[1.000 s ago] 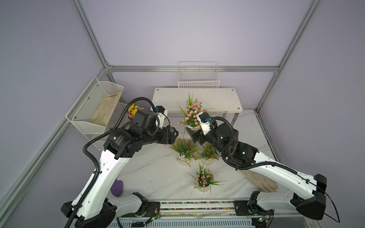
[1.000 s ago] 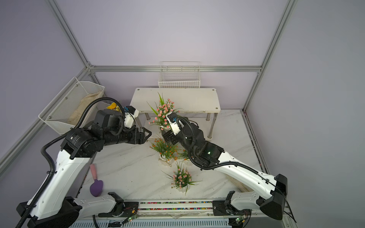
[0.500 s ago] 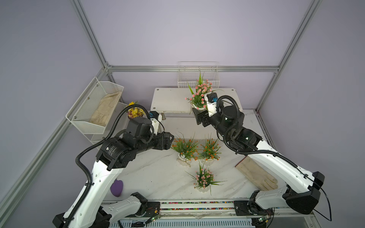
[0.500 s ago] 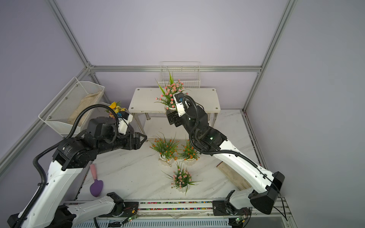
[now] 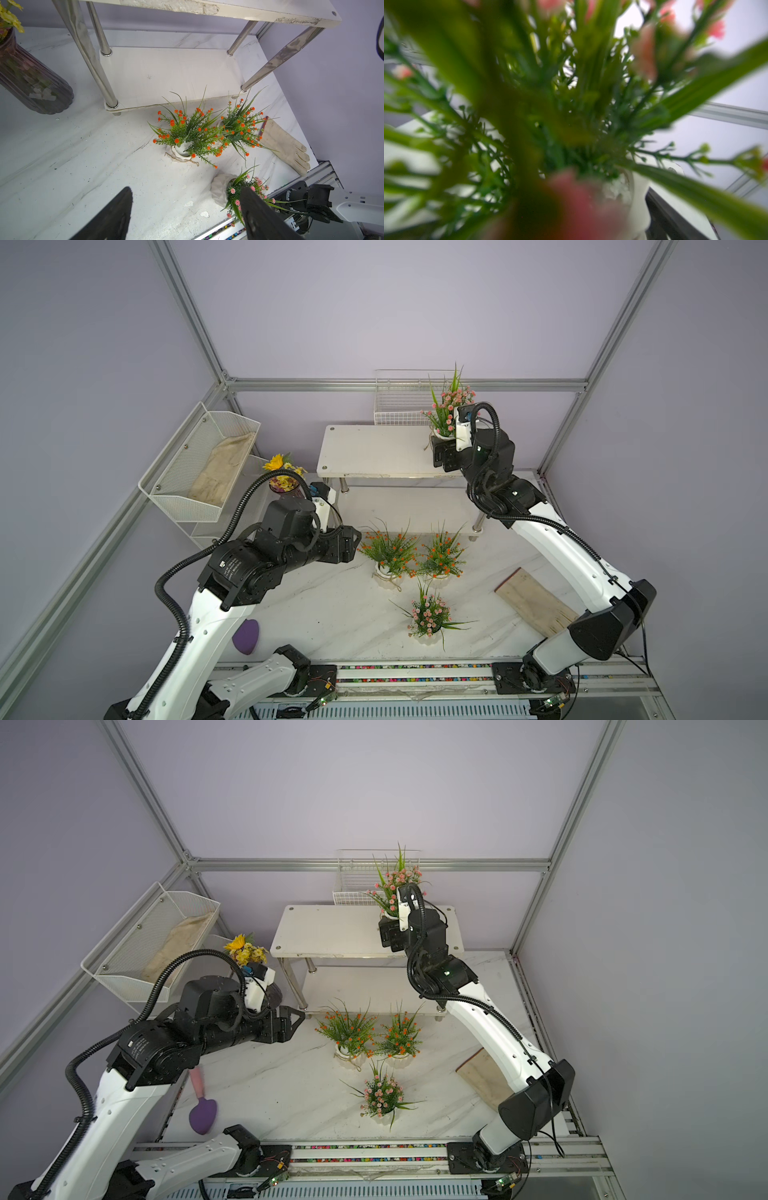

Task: Place the baby's breath potted plants on the rack by color
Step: Place the baby's breath potted plant on the rack.

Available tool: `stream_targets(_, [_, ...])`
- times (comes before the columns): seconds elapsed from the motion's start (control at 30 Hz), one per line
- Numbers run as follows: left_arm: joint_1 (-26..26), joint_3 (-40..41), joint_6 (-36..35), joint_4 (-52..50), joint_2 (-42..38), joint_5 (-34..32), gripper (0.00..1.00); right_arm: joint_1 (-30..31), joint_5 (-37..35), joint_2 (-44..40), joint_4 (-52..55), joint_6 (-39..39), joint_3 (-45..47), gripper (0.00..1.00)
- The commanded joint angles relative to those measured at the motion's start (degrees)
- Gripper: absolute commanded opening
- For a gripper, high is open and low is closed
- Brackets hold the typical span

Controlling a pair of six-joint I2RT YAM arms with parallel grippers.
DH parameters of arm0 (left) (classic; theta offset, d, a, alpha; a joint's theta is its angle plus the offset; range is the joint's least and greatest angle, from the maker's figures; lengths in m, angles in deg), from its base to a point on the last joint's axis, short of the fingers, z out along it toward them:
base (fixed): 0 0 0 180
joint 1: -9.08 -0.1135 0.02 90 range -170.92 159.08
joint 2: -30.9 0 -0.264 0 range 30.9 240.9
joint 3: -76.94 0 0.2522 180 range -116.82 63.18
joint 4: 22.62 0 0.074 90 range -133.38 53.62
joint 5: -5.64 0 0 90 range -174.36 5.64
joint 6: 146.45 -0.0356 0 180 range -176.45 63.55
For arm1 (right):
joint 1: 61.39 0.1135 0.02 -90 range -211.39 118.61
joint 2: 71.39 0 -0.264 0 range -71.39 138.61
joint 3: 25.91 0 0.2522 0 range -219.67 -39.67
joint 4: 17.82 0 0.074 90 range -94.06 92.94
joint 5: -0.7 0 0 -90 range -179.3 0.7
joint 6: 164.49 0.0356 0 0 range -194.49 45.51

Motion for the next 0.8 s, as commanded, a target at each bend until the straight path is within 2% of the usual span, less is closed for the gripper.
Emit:
stream_targets(0.0, [-0.26, 1.23, 0.1, 1.65, -1.36, -1.99, 0.82, -3.47, 3.05, 0.92, -2.95, 2.6, -3.6, 0.61])
stream_targets(0.17, [-0.26, 1.95, -0.03, 1.61, -1.77, -2.52, 0.82, -8.28, 5.8, 3.36, -3.39, 4.88, -4.05, 0.61])
stream_targets(0.4, [-0.26, 2.07, -0.42, 1.61, -1.94, -2.52, 0.82, -10.02, 7.47, 2.11, -4.89, 7.29, -0.47, 0.65])
stream_targets(0.6, [-0.28, 1.54, -0.69, 1.62, -1.61, -2.35, 0.82, -10.05, 9.03, 1.98, -2.71, 9.29, 0.02, 0.76])
stream_targets(0.77, [-0.26, 1.62, -0.77, 1.62, -1.51, -2.26, 0.83, -10.03, 9.0, 1.4, -3.0, 9.98, 0.91, 0.92])
